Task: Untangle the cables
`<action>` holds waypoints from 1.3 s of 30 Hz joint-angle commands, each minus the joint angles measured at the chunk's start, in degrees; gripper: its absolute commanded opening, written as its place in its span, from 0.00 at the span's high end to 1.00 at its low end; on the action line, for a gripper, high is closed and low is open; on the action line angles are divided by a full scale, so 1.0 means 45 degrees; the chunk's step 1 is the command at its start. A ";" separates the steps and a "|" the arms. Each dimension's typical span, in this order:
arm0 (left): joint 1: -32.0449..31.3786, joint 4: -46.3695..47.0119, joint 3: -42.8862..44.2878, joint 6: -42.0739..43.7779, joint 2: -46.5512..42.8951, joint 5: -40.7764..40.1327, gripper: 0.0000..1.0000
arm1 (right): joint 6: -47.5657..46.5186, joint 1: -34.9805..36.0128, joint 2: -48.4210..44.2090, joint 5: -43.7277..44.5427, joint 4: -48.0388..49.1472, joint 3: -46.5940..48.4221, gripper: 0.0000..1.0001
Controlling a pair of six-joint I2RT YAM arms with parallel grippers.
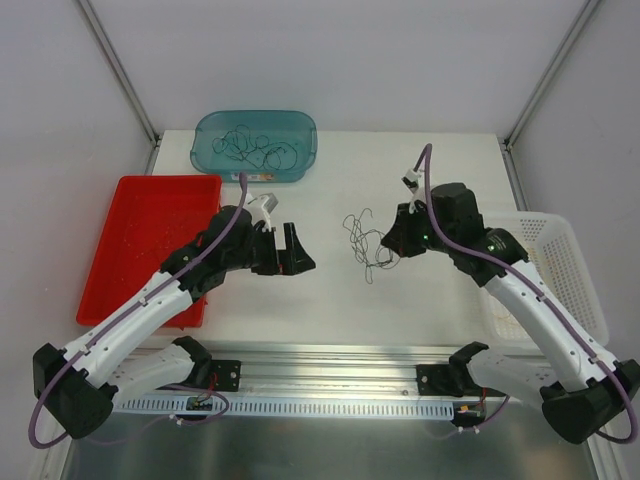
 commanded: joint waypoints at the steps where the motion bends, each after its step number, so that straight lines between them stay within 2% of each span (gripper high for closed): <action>1: -0.0560 0.0452 0.0970 -0.0692 0.0369 -0.0520 0.02 | 0.0344 0.1056 0.0194 -0.0363 0.0342 0.0588 0.99; 6: -0.1264 0.1114 0.1518 -0.1686 0.0760 -0.1262 0.07 | 0.0969 0.2131 0.0234 -0.0148 0.1513 0.0336 0.99; 15: -0.2514 0.2306 0.1186 -0.3466 0.1834 -0.2766 0.26 | 0.1438 0.3479 0.0722 0.0789 0.2159 0.0432 0.99; 24: -0.3412 0.2953 0.1304 -0.3350 0.2889 -0.3020 0.35 | 0.2044 0.3987 0.0664 0.1161 0.2920 0.0295 0.99; 26: -0.3511 0.2953 0.1071 -0.3563 0.3103 -0.3411 0.44 | 0.2161 0.4046 0.0644 0.1045 0.3018 0.0335 0.99; 32: -0.3511 0.2953 0.0212 -0.4443 0.3202 -0.6236 0.74 | 0.2317 0.4203 0.0410 0.0810 0.2922 0.0491 0.99; 35: -0.3453 0.2933 -0.0180 -0.4249 0.3067 -0.7412 0.81 | 0.2221 0.4222 -0.0155 0.1199 0.2493 0.0549 0.99; 36: -0.3375 0.2933 -0.0258 -0.4209 0.3027 -0.8015 0.87 | 0.2065 0.4222 -0.0292 0.1394 0.2317 0.0608 0.99; 39: -0.2673 0.2875 -0.0707 -0.4150 0.2890 -0.8081 0.95 | 0.1598 0.4203 -0.0878 0.2195 0.1498 0.0920 0.99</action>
